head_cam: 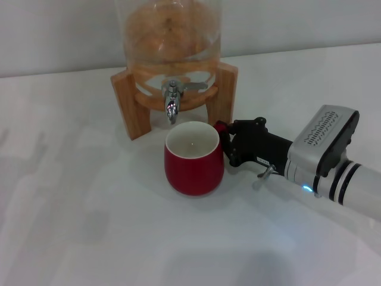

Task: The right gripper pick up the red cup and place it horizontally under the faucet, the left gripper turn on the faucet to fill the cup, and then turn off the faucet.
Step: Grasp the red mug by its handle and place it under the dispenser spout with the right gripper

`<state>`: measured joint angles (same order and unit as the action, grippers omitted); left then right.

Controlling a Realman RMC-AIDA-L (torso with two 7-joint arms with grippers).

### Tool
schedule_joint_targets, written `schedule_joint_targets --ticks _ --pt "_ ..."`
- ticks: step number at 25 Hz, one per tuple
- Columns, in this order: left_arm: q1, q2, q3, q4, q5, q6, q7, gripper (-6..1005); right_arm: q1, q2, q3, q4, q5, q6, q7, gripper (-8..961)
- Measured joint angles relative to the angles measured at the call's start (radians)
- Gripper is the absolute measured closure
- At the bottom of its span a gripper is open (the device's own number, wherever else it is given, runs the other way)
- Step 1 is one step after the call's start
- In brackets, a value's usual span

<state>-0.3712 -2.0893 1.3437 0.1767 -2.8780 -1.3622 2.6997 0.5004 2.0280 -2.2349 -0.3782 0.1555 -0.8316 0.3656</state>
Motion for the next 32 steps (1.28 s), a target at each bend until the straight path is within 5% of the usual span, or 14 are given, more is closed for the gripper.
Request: schedule_joint_targets --ticks 32 --pt "-0.008 -0.002 0.027 0.002 0.006 0.000 0.000 181 0.067 0.000 -0.021 0.012 0.007 0.059 0.004 866"
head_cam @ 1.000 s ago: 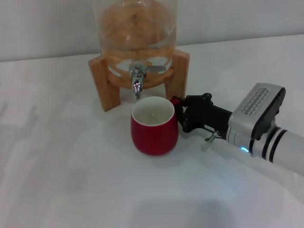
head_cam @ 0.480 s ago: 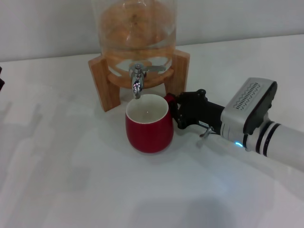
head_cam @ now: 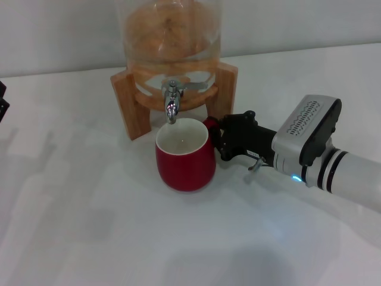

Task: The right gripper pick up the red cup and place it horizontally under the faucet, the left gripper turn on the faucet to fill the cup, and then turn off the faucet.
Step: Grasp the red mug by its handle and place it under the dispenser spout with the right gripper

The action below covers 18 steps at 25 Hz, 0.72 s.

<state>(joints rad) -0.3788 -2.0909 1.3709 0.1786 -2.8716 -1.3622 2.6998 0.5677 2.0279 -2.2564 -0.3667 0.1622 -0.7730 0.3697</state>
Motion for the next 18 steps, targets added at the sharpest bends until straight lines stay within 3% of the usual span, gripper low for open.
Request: schedule_joint_targets --ticks 18 --pt "0.001 0.000 0.002 -0.002 0.000 -0.008 0.000 181 0.003 0.000 0.004 0.002 0.029 0.016 -0.008 866"
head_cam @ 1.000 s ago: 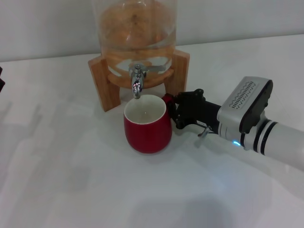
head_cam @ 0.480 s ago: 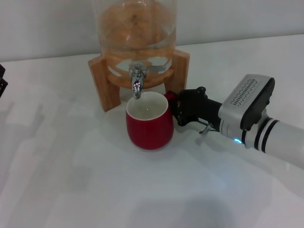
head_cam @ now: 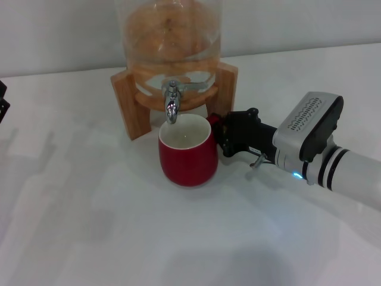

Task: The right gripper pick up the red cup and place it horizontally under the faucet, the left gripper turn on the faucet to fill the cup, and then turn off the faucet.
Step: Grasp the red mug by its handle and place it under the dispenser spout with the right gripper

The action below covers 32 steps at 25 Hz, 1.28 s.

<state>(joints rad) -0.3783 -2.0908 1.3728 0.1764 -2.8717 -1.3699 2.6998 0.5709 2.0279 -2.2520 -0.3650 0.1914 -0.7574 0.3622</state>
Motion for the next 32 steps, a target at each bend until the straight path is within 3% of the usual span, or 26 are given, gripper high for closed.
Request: schedule_joint_targets --ticks 23,25,32 --pt "-0.001 0.000 0.009 0.005 0.000 0.006 0.000 181 0.000 0.000 -0.007 -0.005 -0.006 0.026 0.005 865" --pt "-0.001 0.000 0.009 0.005 0.000 0.006 0.000 181 0.000 0.000 -0.009 -0.006 -0.008 0.026 0.005 752" --pt "-0.001 0.000 0.009 0.005 0.000 0.006 0.000 181 0.000 0.000 -0.019 -0.008 -0.005 0.026 0.007 690"
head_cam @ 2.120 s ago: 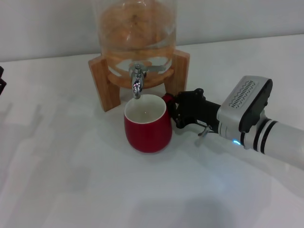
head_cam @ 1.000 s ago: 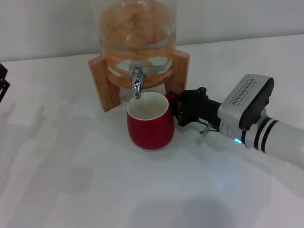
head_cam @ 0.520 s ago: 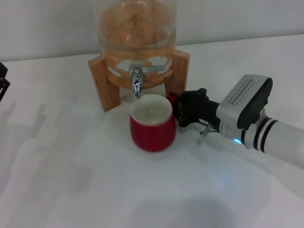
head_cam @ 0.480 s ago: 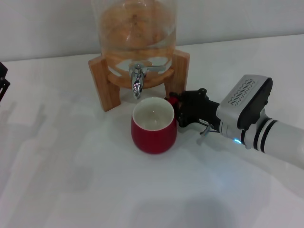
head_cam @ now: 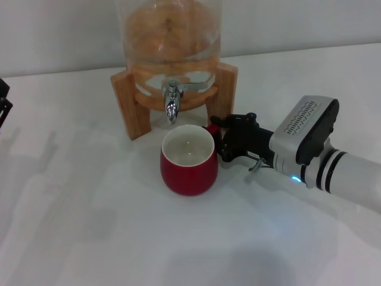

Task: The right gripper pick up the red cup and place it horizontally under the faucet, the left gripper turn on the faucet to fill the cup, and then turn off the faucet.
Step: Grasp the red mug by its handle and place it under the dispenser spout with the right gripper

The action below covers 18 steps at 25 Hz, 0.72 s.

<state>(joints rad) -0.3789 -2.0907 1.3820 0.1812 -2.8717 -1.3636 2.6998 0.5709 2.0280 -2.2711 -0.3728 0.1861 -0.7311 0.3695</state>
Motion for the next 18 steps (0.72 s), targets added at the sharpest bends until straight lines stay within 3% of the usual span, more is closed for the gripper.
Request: schedule_joint_targets --ticks 18 --pt "0.000 0.000 0.000 0.003 0.000 0.001 0.000 182 0.006 0.000 0.010 0.003 0.033 0.023 0.016 690"
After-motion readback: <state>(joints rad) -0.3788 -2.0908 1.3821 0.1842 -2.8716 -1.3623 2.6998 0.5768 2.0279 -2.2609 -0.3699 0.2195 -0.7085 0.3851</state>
